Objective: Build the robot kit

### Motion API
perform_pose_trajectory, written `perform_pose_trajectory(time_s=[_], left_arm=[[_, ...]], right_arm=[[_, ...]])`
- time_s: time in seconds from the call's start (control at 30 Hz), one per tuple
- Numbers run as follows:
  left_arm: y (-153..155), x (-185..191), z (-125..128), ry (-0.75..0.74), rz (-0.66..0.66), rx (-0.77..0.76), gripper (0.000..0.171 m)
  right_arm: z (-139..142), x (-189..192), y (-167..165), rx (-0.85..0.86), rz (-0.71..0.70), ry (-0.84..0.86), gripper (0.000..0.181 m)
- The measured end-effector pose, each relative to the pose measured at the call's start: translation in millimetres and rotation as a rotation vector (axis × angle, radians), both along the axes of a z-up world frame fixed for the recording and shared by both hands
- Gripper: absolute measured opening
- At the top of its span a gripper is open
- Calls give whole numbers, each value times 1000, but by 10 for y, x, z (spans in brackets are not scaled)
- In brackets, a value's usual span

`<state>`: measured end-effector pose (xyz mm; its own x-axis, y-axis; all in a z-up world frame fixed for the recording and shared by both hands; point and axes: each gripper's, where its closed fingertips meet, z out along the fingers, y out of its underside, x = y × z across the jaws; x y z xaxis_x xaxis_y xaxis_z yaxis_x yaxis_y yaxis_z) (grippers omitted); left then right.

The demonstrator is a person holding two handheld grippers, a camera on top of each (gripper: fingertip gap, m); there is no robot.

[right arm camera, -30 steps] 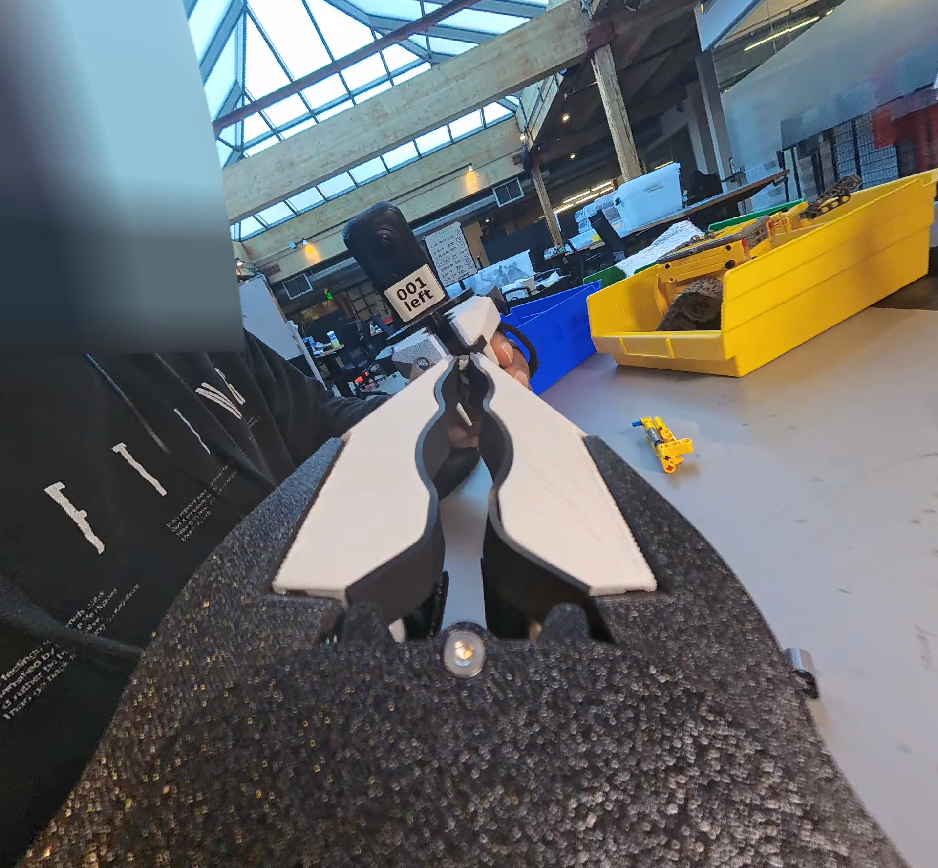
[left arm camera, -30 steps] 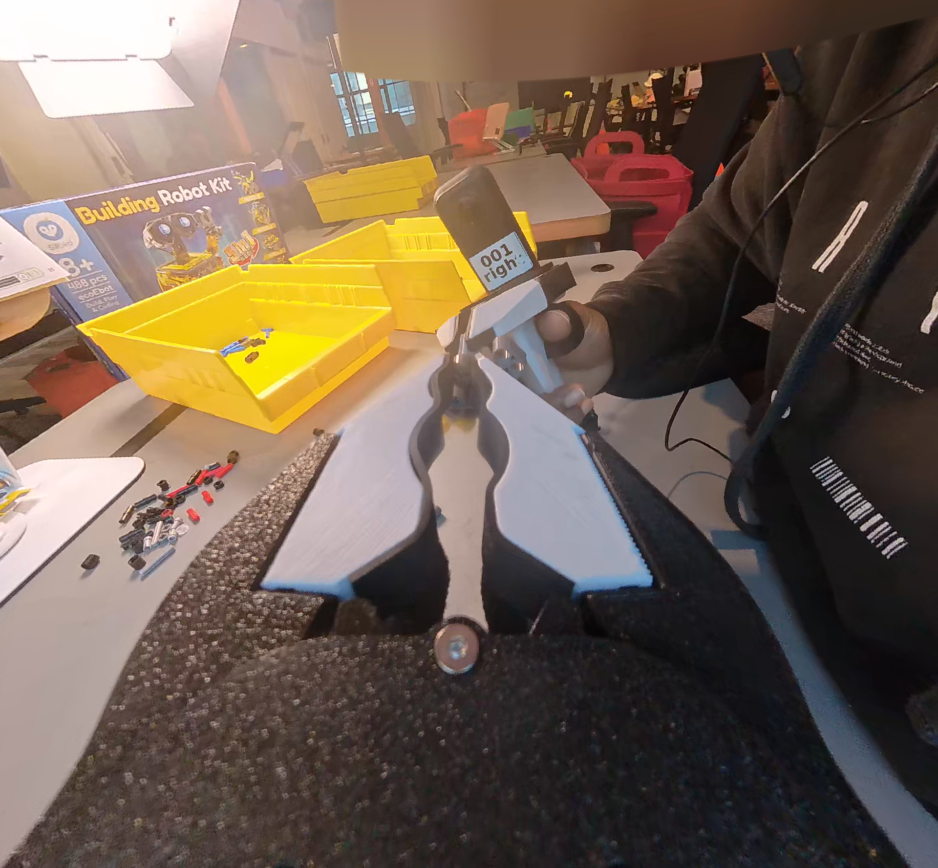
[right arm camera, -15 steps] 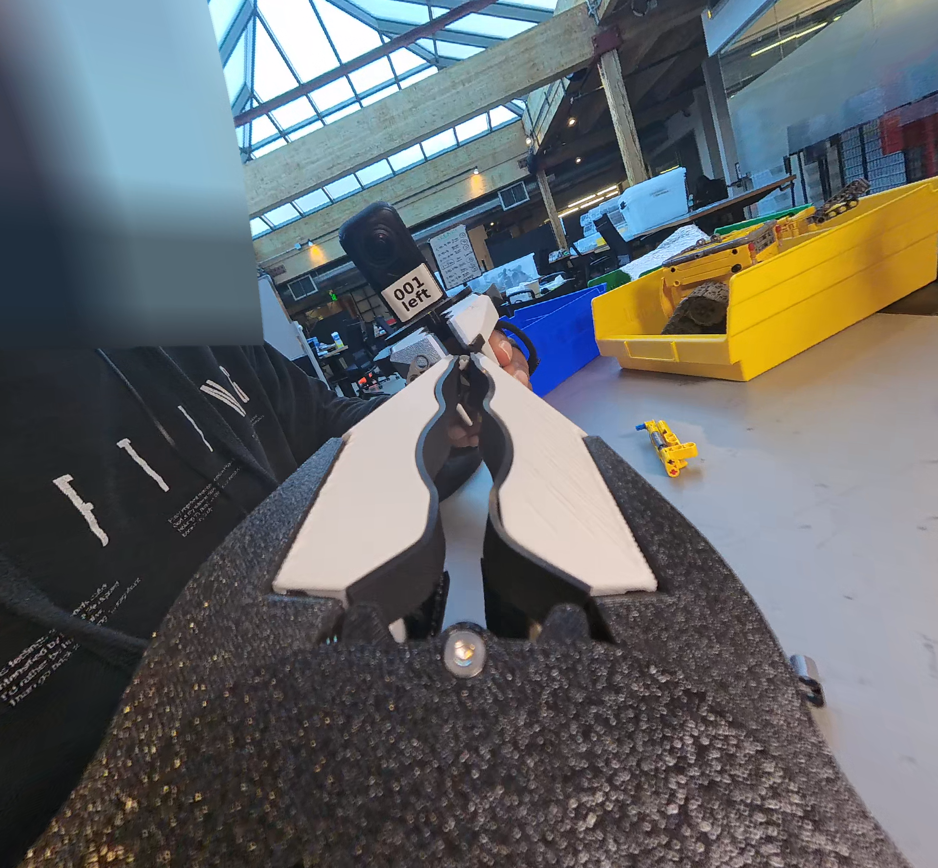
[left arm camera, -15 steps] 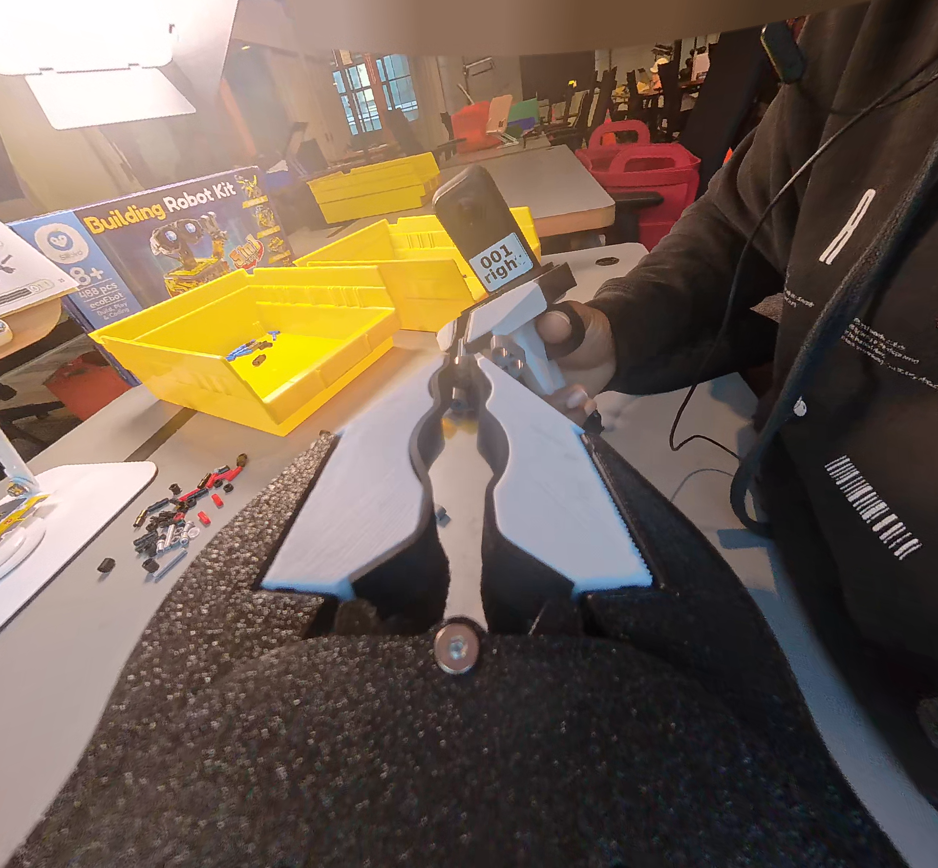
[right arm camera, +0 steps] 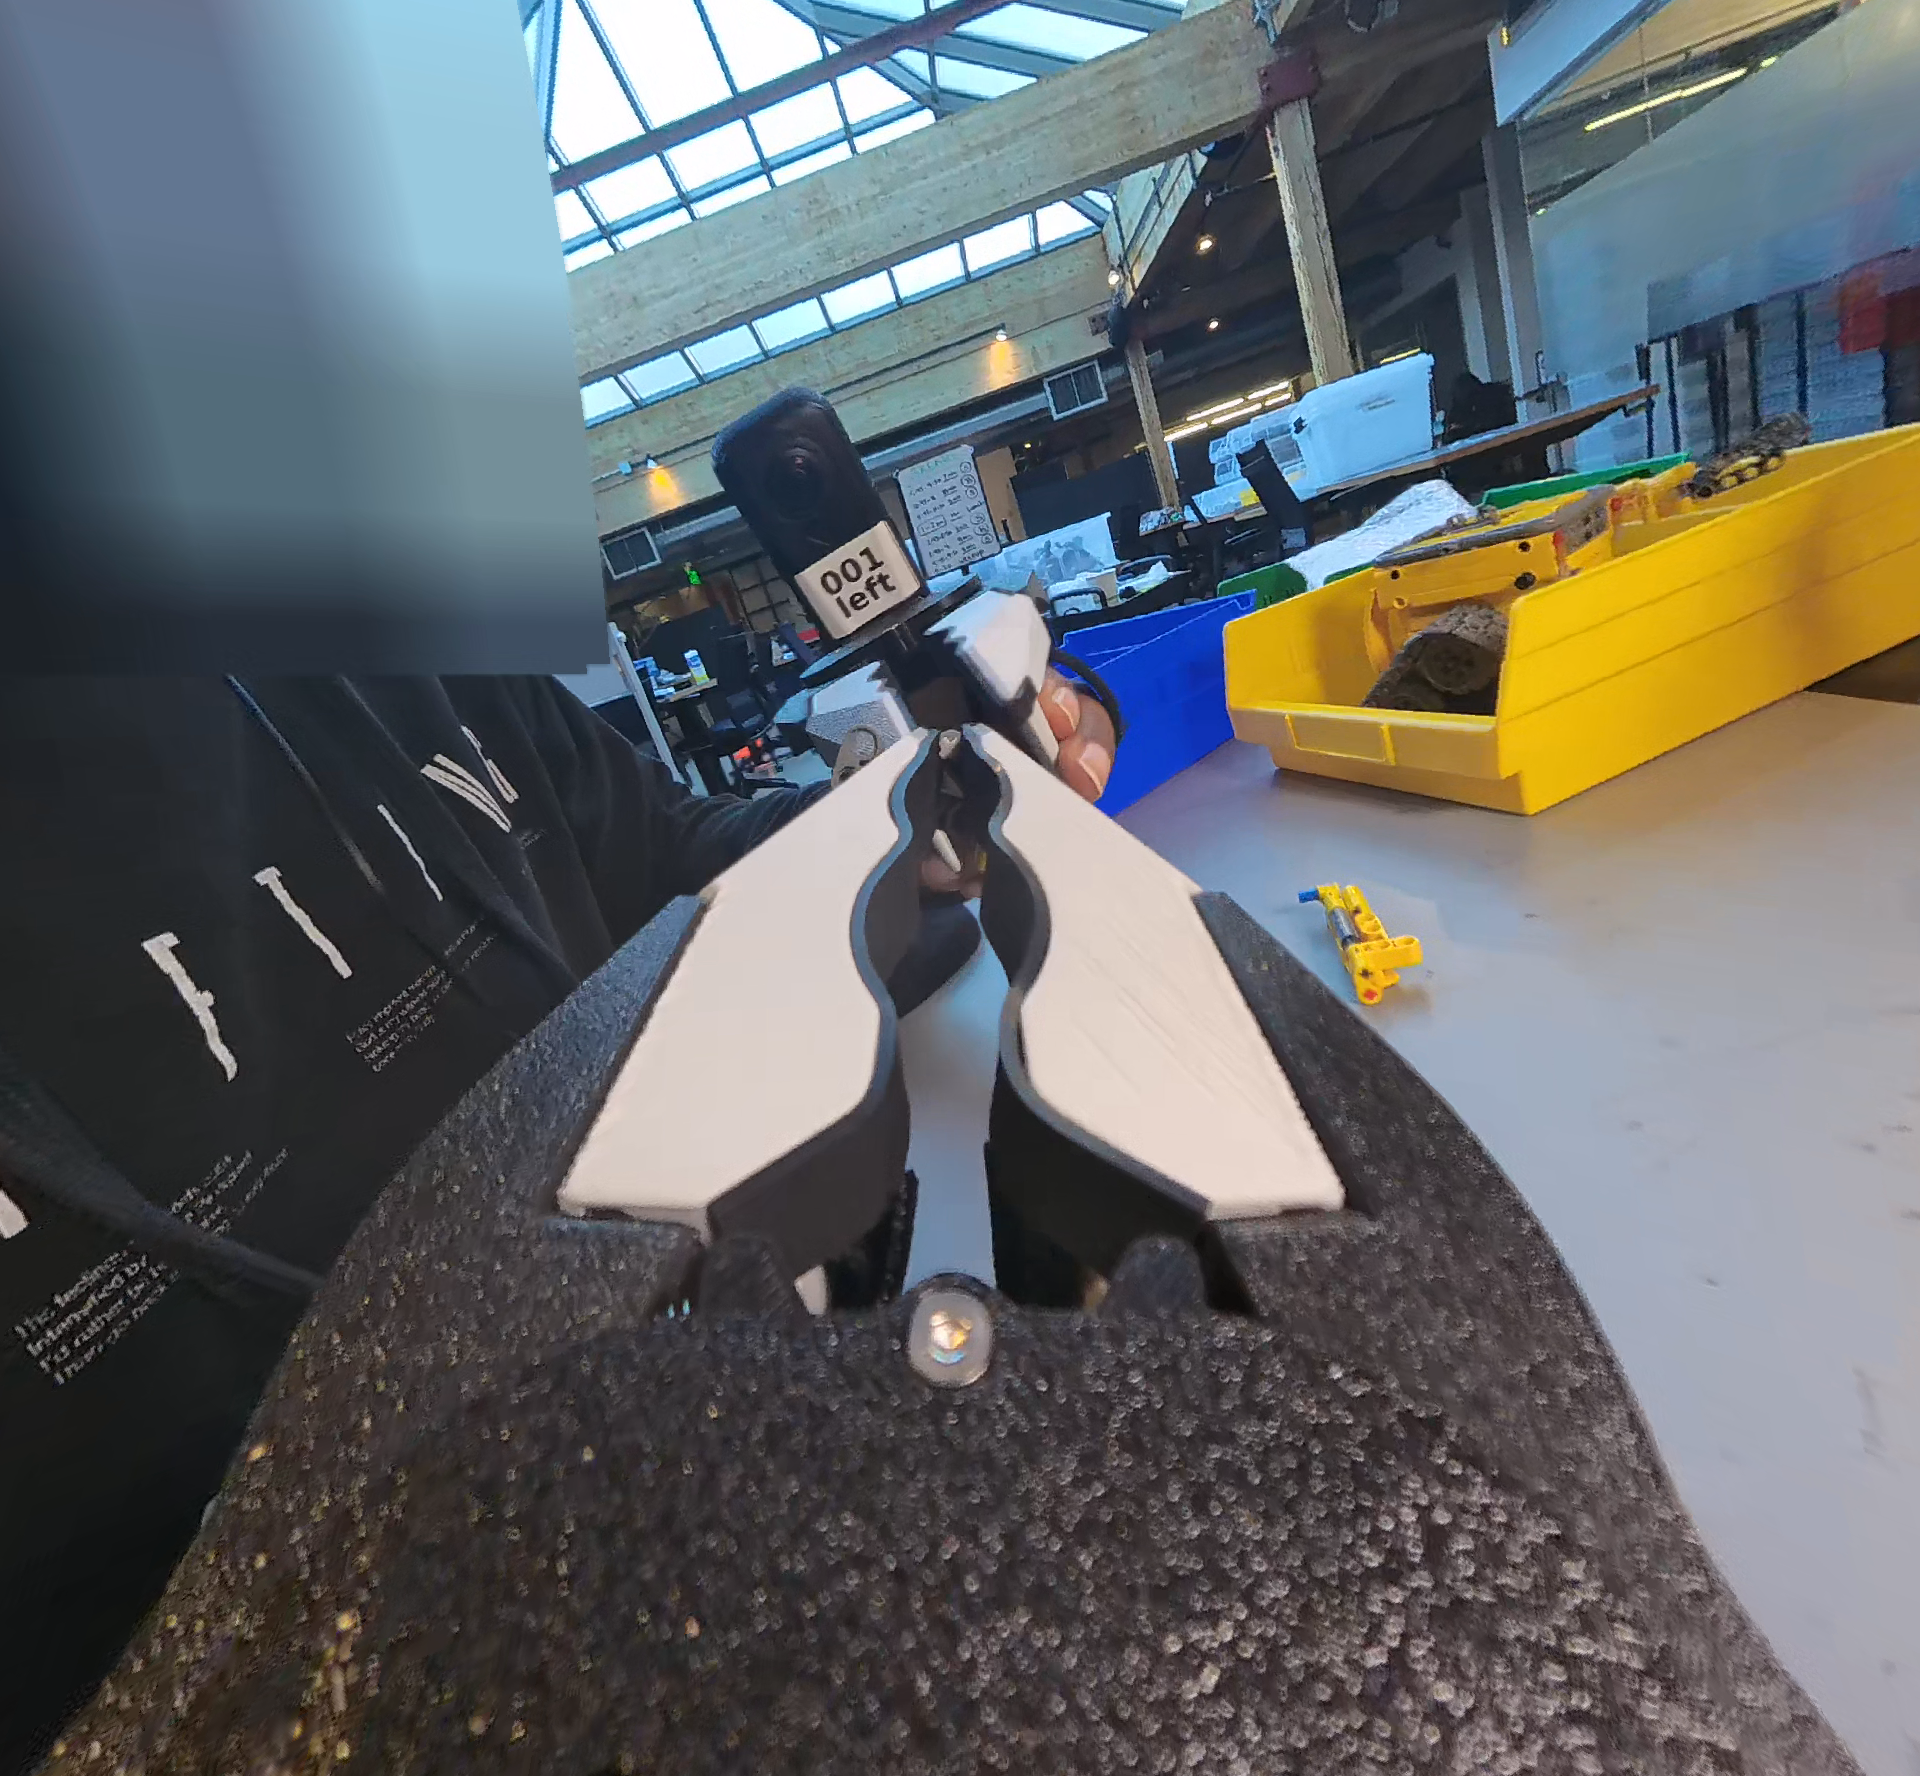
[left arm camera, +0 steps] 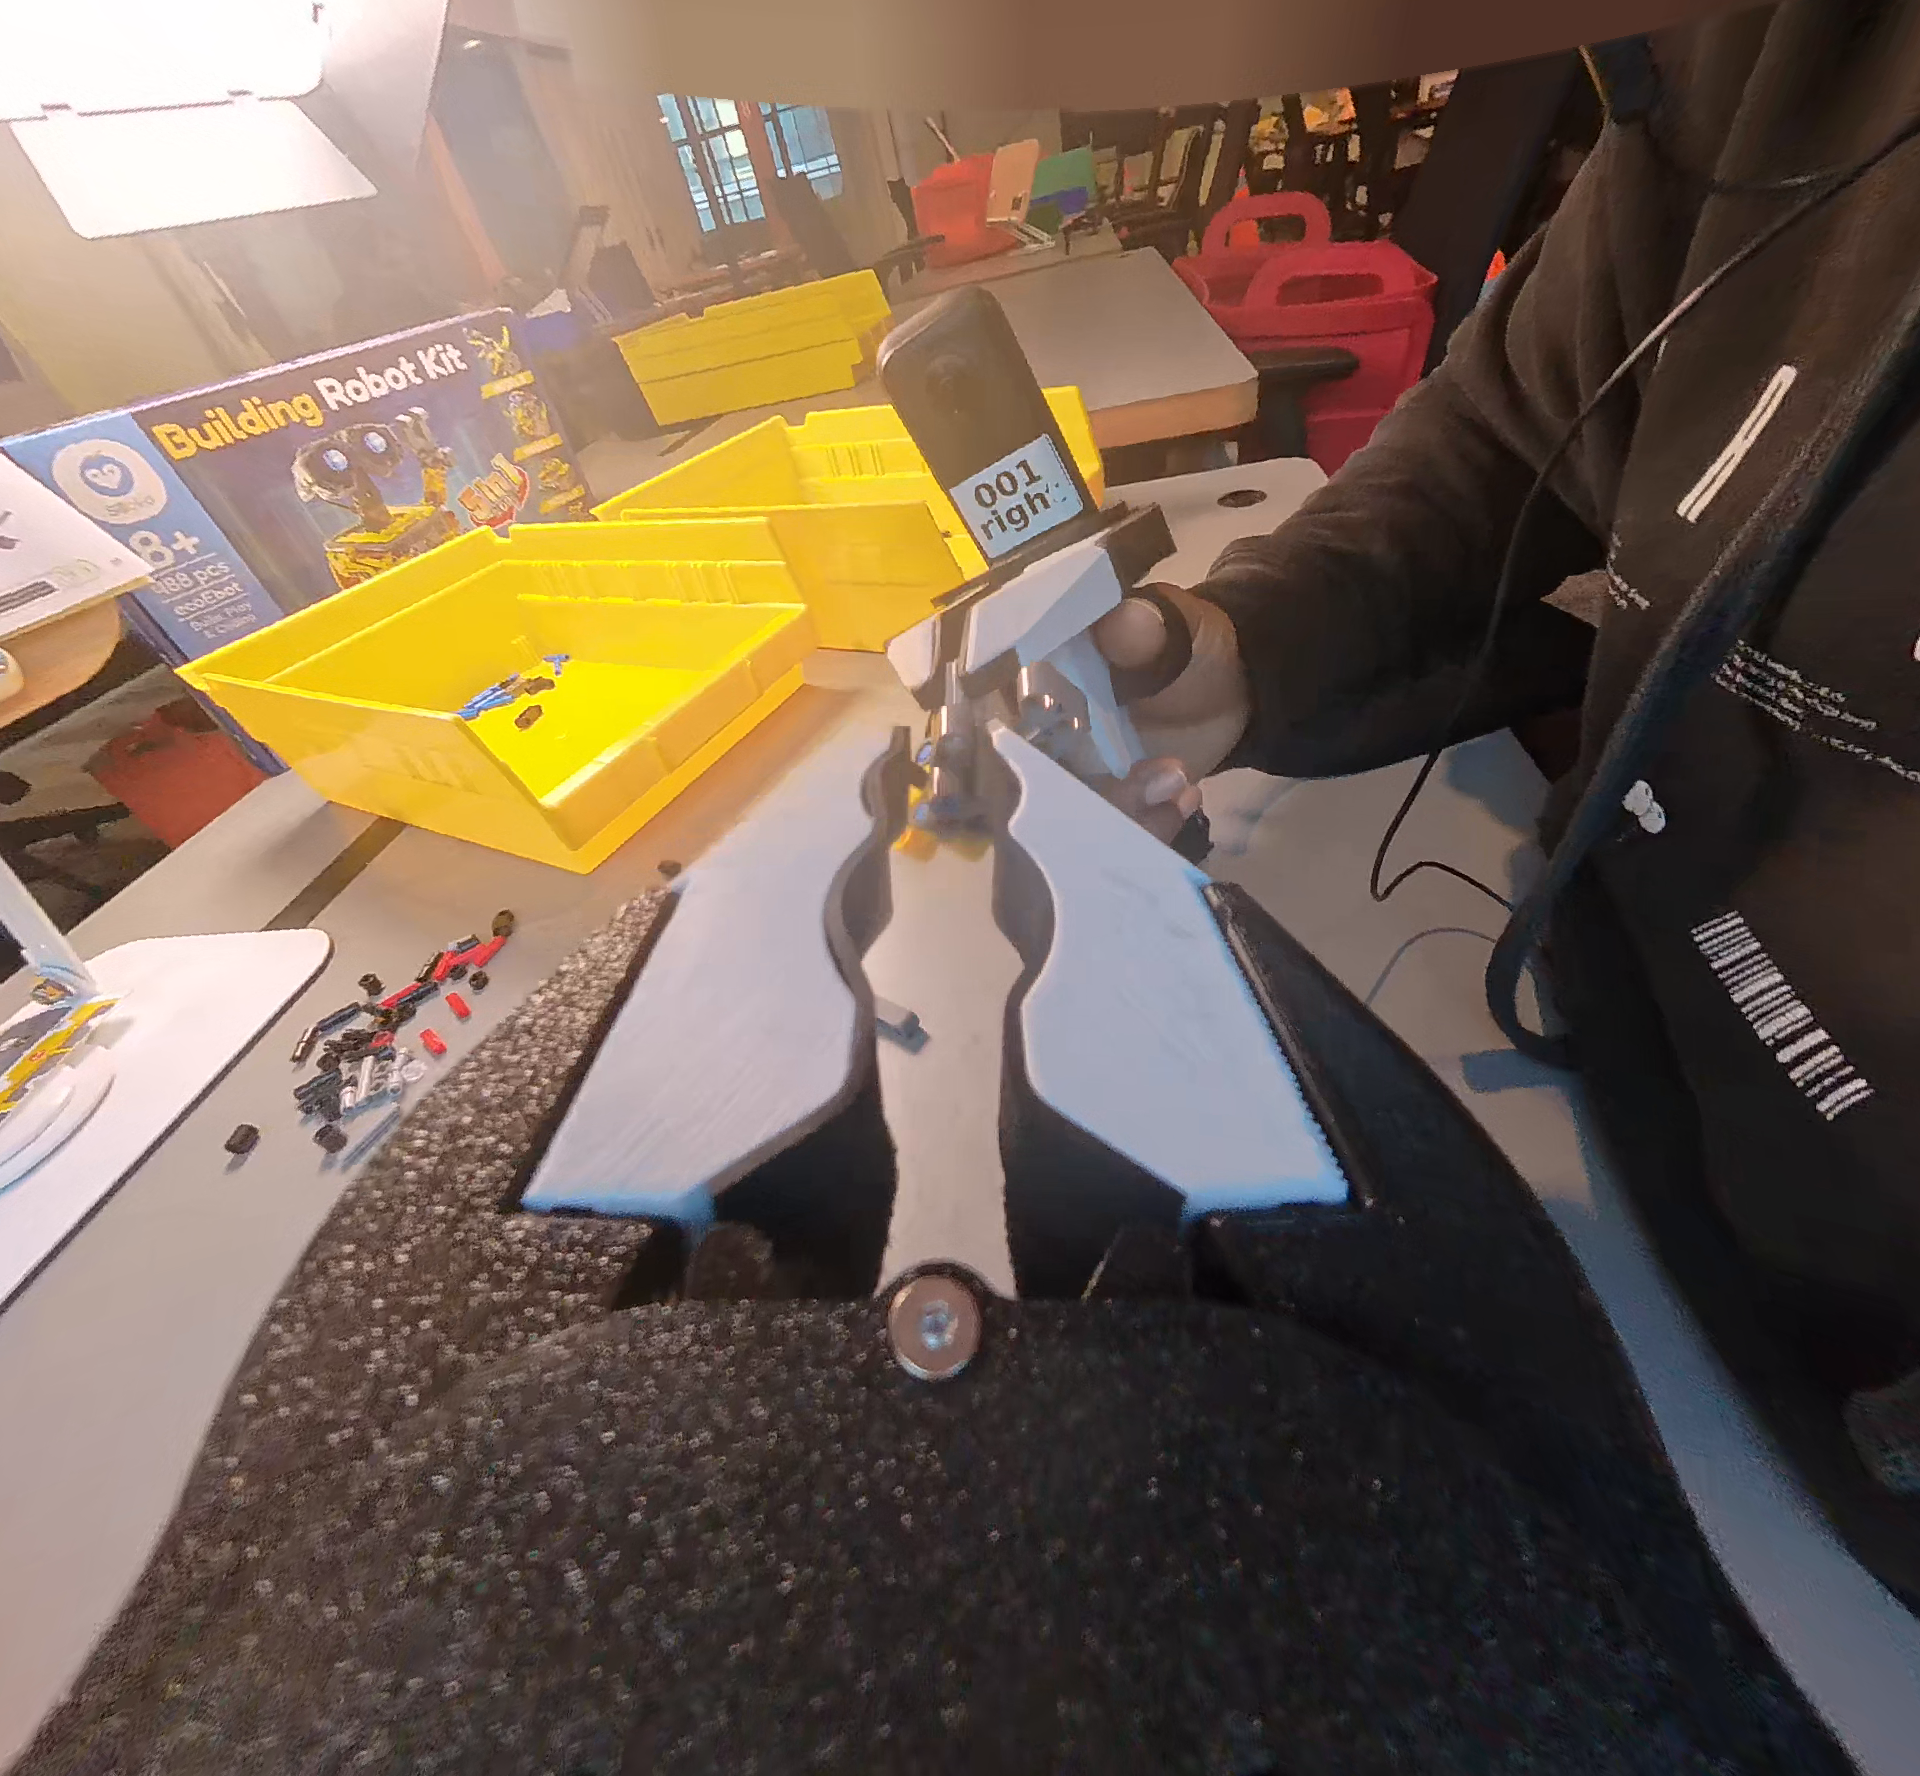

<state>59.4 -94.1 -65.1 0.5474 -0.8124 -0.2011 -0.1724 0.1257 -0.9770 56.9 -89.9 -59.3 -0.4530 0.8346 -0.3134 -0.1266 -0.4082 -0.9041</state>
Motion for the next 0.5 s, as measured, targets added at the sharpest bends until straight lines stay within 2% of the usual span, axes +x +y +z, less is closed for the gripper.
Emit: perform_pose_trajectory(time_s=[0.27, 0.5], left_arm=[[-55, 23, -92, 86, -18, -20, 6], [-126, 25, -206, 147, -75, -65, 6]], right_arm=[[-42, -9, -38, 63, 1, -22, 3], [-231, 47, -82, 510, 10, -156, 5]])
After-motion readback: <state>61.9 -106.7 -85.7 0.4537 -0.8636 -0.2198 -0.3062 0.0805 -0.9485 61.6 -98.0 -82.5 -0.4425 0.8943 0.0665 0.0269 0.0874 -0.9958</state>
